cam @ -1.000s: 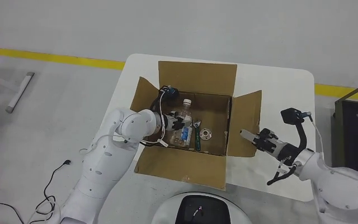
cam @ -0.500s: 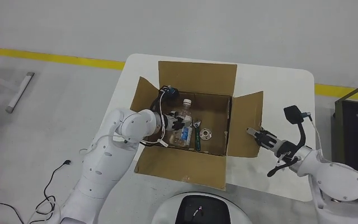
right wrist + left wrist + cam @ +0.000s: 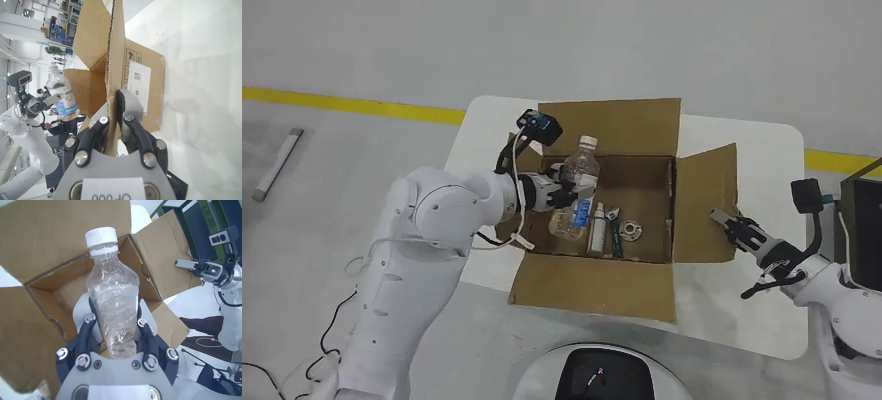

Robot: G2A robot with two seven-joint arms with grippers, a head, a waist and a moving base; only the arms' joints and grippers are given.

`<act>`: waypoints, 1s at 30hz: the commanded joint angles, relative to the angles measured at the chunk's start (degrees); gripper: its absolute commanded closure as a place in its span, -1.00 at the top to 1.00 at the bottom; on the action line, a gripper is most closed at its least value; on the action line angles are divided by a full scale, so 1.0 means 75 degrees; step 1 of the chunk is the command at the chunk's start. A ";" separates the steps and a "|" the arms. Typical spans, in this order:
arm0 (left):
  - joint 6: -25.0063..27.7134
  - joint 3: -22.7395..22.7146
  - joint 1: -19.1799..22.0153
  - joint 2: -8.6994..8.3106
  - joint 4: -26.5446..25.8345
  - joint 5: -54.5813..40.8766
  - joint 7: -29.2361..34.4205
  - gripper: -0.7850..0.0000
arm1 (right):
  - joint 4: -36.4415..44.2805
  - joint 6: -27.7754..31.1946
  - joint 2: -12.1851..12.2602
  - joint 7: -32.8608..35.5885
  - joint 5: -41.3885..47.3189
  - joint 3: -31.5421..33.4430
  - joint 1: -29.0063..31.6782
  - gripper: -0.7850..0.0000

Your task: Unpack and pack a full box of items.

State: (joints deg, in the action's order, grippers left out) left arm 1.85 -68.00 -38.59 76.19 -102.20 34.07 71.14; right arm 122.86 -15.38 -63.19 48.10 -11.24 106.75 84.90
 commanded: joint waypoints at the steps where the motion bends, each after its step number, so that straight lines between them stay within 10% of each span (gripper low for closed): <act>1: 0.0035 -0.0185 0.0083 -0.0050 -0.0232 0.0069 0.0170 -1.00 | -0.0043 0.0062 0.0013 -0.0054 0.0038 0.0157 0.0044 -1.00; 13: -0.0085 -0.1087 0.0080 -0.0352 -0.1034 0.0638 0.1092 -1.00 | -0.0245 0.0555 0.0117 -0.0027 -0.0077 0.0847 0.0364 -1.00; 30: 0.0828 -0.1437 -0.1998 -0.0791 -0.0367 0.2247 0.1687 -1.00 | -0.0416 0.0945 0.0236 0.0024 0.0141 0.1028 0.0351 -1.00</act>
State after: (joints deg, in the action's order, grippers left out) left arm 7.59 -79.39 -52.63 70.34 -105.59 50.23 84.54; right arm 119.79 -8.57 -61.48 48.24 -10.10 114.50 87.59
